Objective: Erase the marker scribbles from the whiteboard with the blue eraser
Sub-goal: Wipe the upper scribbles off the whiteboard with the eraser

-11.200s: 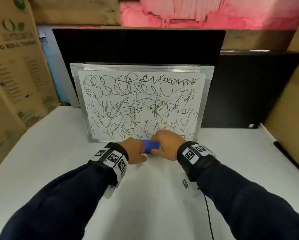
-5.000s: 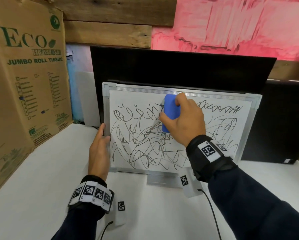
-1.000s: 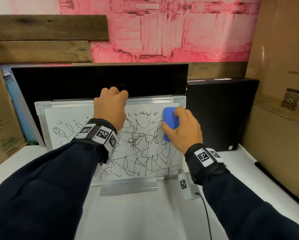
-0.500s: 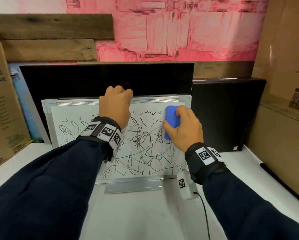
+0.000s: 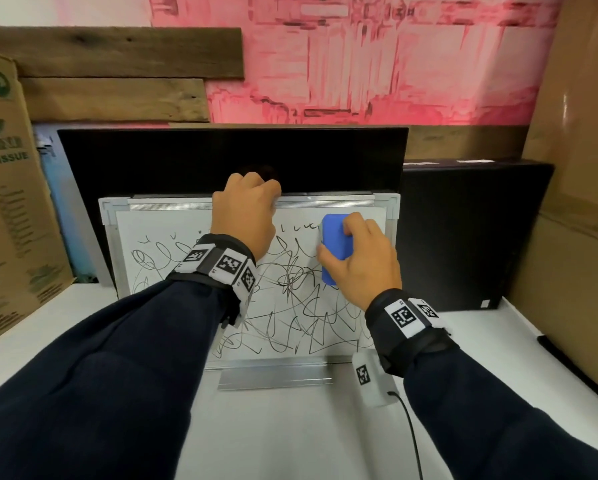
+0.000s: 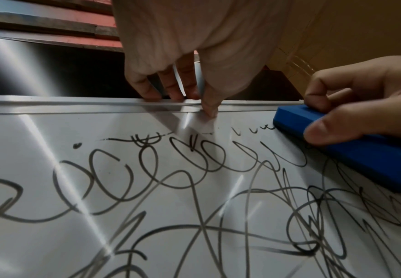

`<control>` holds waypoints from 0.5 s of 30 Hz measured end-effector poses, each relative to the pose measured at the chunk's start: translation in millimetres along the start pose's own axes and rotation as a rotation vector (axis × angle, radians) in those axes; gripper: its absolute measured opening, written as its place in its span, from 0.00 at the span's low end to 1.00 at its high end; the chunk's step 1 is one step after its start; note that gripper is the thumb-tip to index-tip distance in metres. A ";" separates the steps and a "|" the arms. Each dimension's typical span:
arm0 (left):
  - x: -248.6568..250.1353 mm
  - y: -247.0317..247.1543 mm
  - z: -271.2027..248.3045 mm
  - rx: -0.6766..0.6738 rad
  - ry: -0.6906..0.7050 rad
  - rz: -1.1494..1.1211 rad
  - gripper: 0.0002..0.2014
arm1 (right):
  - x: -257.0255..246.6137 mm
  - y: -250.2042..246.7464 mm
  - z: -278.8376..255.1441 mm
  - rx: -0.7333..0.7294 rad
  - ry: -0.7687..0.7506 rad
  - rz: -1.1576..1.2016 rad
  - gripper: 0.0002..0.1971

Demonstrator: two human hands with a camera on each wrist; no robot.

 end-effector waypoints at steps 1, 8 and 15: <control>0.0 -0.1 0.4 -0.004 -0.001 0.000 0.09 | -3.9 5.3 -1.0 -0.039 -0.023 -0.023 0.20; -0.5 0.1 1.2 -0.011 -0.004 -0.010 0.09 | -0.3 0.2 1.9 0.023 0.027 0.016 0.19; -5.9 -2.5 0.5 0.001 0.016 -0.067 0.09 | -15.1 8.6 1.8 -0.029 -0.039 -0.025 0.21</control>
Point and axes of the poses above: each hand's wrist, its own z-axis towards the middle knuckle, its own y-axis out of the palm, x = y × z, the point moved 8 cm from there along z, towards the middle knuckle, and after that the axes turned 5 degrees about -y, right-handed, at the moved point
